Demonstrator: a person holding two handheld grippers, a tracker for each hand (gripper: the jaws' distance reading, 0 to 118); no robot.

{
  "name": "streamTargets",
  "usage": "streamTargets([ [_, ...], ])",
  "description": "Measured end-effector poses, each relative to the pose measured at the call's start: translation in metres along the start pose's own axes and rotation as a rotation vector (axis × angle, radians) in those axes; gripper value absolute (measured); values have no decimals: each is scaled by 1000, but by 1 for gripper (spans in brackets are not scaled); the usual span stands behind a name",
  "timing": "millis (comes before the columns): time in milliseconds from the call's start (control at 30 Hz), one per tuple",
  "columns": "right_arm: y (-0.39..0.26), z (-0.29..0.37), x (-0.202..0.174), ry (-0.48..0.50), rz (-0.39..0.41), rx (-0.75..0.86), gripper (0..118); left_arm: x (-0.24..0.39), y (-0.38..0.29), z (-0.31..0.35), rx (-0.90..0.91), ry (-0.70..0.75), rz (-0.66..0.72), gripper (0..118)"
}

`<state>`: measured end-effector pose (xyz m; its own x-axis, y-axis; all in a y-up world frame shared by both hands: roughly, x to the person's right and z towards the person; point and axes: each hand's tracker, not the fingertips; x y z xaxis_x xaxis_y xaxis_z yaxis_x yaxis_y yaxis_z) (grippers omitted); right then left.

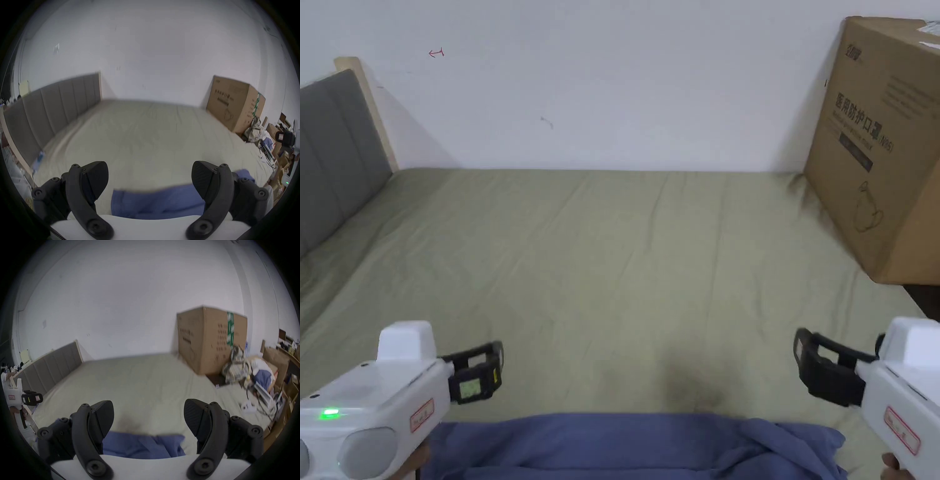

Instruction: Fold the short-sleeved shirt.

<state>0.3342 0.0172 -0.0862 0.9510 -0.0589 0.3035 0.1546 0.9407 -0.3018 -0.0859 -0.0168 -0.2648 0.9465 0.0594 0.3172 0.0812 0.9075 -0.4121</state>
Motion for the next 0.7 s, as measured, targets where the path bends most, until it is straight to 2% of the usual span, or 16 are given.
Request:
streamTargets([
  [167, 16, 5, -34, -56, 78, 136, 90, 24, 15, 8, 170, 58, -62, 106],
  [233, 17, 6, -44, -87, 108, 169, 79, 29, 15, 11, 204, 61, -80, 99],
  [267, 16, 7, -48, -99, 111, 182, 69, 31, 15, 13, 221, 55, -81, 88],
  [367, 14, 5, -53, -103, 96, 196, 9, 32, 14, 16, 237, 25, -65, 19],
  [400, 13, 5, -54, -102, 88, 200, 2, 32, 14, 15, 238, 9, -45, 2],
  [567, 11, 2, -57, -87, 102, 198, 0, 27, 14, 16, 240, -11, -27, 0],
  [700, 11, -1, -59, -81, 104, 194, 0, 18, 15, 11, 171, -36, -27, 0],
])
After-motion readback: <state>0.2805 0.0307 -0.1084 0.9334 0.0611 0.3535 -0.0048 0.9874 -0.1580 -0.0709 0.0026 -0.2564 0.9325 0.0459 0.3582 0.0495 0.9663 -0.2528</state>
